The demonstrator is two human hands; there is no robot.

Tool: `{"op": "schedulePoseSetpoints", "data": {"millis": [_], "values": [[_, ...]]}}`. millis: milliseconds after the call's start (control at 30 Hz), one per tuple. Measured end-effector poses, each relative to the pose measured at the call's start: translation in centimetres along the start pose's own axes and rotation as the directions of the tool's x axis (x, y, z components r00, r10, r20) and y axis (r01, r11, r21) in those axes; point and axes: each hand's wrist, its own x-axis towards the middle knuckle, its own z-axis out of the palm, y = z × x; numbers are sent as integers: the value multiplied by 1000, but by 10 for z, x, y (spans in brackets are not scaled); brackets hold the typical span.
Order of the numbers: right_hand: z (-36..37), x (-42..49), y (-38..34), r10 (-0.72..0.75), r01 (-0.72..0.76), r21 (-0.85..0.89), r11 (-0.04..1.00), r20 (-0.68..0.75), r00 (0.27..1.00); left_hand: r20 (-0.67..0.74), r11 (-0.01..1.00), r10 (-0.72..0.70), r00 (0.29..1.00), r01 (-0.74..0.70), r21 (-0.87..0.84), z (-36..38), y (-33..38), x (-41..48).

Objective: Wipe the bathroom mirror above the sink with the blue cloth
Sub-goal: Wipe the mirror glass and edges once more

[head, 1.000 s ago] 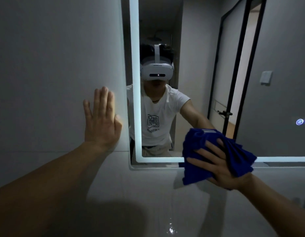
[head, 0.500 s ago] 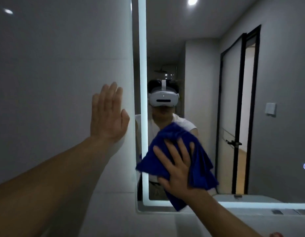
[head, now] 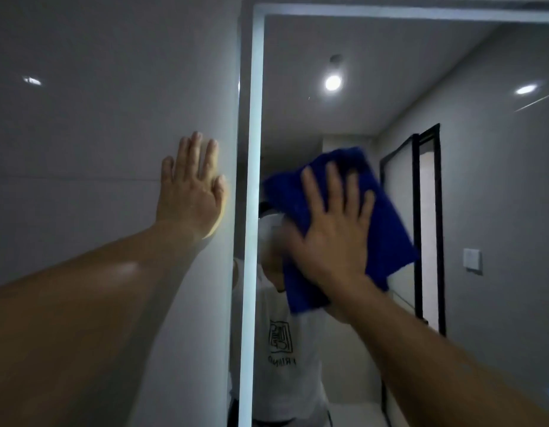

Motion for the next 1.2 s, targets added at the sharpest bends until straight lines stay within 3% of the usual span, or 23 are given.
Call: {"op": "schedulePoseSetpoints", "data": {"millis": [67, 133, 200, 300, 400, 467, 500, 567, 633, 700, 733, 800, 867, 933, 1067, 1133, 1200], "values": [[5, -32, -3, -360, 362, -1, 932, 103, 927, 1, 1000, 5, 1000, -5, 15, -2, 0, 1], [6, -23, 18, -563, 572, 4, 820, 175, 807, 20, 1000, 1, 1000, -2, 9, -3, 1, 0], [2, 11, 39, -510, 514, 22, 858, 161, 845, 39, 1000, 9, 999, -9, 20, -8, 1, 0], [-17, 90, 68, -128, 114, 102, 988, 135, 983, 49, 1000, 31, 998, -31, 2, -10, 1, 0], [-32, 150, 61, 188, -191, 20, 981, 89, 978, -1, 999, 40, 999, -40, -27, -3, -1, -2], [-32, 168, 33, 256, -256, 0, 967, 29, 966, -6, 999, 38, 999, -38, -17, 2, -4, 1], [-30, 170, 18, 230, -231, 10, 973, 28, 973, -11, 999, 44, 999, -44, -15, 4, -4, 2], [-23, 158, -7, 8, -9, 2, 1000, 59, 998, -6, 999, 49, 999, -49, -13, 1, -5, 3], [-18, 138, -5, -321, 325, -15, 945, 135, 938, 4, 999, 49, 999, -49, 2, -1, -5, 3], [-19, 138, 29, -469, 473, 26, 881, 191, 862, 7, 997, 77, 997, -78, 24, -5, -8, 6], [-23, 147, 52, -420, 414, 76, 907, 195, 886, 14, 994, 102, 995, -102, 35, -7, -11, 8], [-36, 170, 97, -141, 123, 119, 985, 162, 977, 22, 985, 163, 986, -164, 60, -10, -16, 14], [-50, 195, 120, 121, -127, 47, 991, 114, 986, 31, 975, 200, 979, -202, 89, -12, -18, 19], [-52, 217, 111, 213, -212, -18, 977, 68, 975, 60, 969, 214, 975, -219, 111, -15, -16, 20], [-47, 259, 54, 129, -128, -27, 991, 41, 991, 58, 963, 225, 973, -231, 137, -14, -20, 22], [-44, 263, 24, -34, 38, -48, 998, 67, 997, 59, 960, 237, 970, -243, 141, -17, -21, 26], [-35, 248, 1, -263, 269, -51, 962, 107, 959, 59, 959, 240, 969, -246, 143, -19, -23, 29]]}}
